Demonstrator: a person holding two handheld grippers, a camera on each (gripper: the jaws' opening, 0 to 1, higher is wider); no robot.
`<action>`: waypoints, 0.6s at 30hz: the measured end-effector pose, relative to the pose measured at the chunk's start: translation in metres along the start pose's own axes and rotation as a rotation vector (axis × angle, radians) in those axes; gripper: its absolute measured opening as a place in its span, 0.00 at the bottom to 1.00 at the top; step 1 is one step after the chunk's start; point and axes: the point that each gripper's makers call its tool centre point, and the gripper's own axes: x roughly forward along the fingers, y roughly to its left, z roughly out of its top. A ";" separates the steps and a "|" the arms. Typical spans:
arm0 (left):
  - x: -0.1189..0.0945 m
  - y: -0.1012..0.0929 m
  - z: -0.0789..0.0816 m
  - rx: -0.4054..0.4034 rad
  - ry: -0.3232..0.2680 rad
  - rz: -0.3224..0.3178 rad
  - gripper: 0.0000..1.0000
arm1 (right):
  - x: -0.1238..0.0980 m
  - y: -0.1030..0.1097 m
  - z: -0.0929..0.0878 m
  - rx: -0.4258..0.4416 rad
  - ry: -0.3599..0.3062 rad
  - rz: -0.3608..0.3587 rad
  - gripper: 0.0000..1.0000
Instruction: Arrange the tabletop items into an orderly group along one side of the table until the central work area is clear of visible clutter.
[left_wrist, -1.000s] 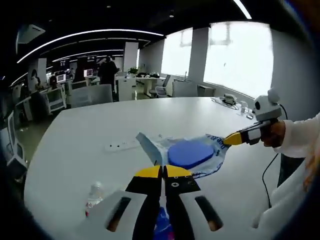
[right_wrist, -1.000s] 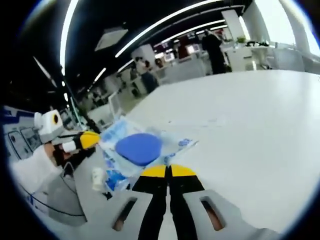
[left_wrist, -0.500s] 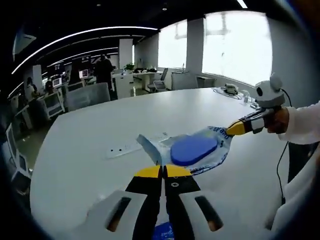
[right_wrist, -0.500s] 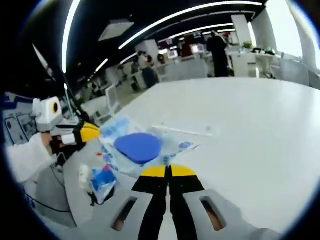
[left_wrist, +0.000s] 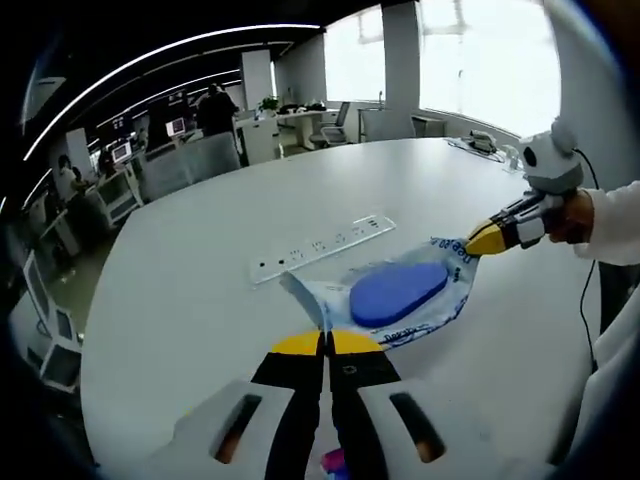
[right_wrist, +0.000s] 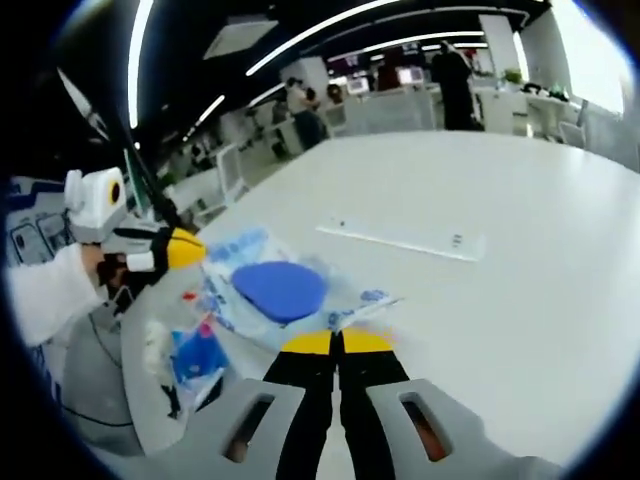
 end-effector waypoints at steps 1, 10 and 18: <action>0.002 0.001 -0.003 0.001 0.008 0.001 0.00 | 0.002 0.000 -0.003 0.003 0.010 0.000 0.00; 0.018 0.010 -0.041 -0.023 0.105 0.011 0.00 | 0.031 0.002 -0.035 -0.028 0.113 0.009 0.00; 0.023 0.011 -0.078 -0.047 0.198 0.023 0.00 | 0.041 0.006 -0.059 -0.006 0.176 0.020 0.00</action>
